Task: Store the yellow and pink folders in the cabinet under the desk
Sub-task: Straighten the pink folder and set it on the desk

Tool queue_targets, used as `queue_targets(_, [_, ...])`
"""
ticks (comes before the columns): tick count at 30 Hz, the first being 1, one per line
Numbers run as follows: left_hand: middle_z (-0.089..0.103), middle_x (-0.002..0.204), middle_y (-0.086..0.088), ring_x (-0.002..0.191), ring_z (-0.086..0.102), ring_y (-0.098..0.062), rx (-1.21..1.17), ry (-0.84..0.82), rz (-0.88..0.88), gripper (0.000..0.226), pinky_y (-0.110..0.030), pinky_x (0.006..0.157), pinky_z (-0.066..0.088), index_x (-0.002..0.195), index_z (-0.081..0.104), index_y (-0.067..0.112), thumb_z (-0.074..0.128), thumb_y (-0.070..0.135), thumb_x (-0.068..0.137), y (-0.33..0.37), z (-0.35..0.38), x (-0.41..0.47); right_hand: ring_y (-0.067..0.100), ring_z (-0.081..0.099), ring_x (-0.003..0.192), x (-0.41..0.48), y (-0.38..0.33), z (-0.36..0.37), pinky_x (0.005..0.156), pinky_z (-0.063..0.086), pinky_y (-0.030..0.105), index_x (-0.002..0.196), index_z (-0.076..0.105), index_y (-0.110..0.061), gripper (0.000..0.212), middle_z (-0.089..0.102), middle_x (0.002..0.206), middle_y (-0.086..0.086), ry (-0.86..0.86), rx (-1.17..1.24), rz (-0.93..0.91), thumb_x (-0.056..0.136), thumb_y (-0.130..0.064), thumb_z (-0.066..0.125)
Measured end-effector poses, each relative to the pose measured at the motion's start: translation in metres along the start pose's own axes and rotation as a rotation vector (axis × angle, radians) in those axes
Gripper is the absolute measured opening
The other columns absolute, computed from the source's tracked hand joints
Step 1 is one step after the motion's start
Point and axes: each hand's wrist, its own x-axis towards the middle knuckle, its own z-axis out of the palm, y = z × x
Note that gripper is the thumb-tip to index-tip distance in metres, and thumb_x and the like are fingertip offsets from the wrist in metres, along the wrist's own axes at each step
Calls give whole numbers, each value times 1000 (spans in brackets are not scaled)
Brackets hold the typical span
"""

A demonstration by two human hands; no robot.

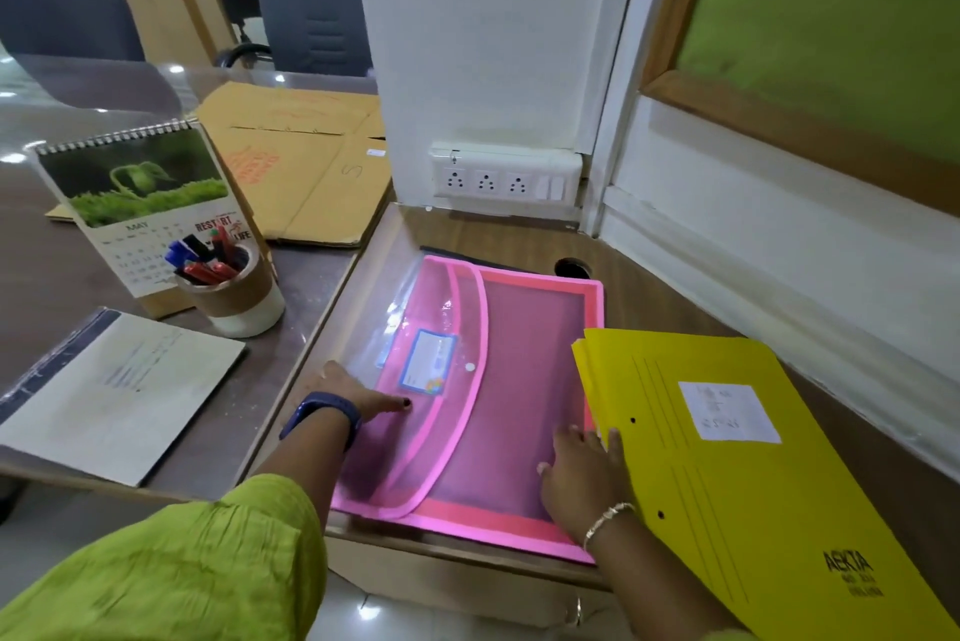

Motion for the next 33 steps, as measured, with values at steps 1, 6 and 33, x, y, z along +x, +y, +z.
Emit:
queue_targets(1, [49, 137, -19, 122, 50, -38, 12, -24, -12, 118, -44, 96, 48, 136, 37, 5, 89, 49, 40, 0, -3, 4, 24, 34, 139, 6, -6, 0, 117, 10, 46, 142, 34, -22, 56, 44, 147, 11, -30, -20, 11, 89, -39, 43])
queue_targets(6, [55, 122, -11, 107, 54, -28, 52, -177, -2, 101, -31, 80, 44, 134, 42, 5, 81, 53, 55, -3, -17, 21, 29, 32, 140, 15, -20, 0, 113, 26, 38, 145, 31, -34, 66, 42, 147, 21, -94, 12, 3, 83, -50, 47])
queue_targets(33, [47, 123, 5, 114, 48, -20, -803, 146, 548, 67, -32, 90, 43, 139, 31, 11, 37, 51, 86, -56, -9, -36, 24, 63, 99, 28, -15, -13, 75, 45, 22, 114, 57, 0, 40, 65, 104, 11, 420, 1110, 38, 78, -5, 72])
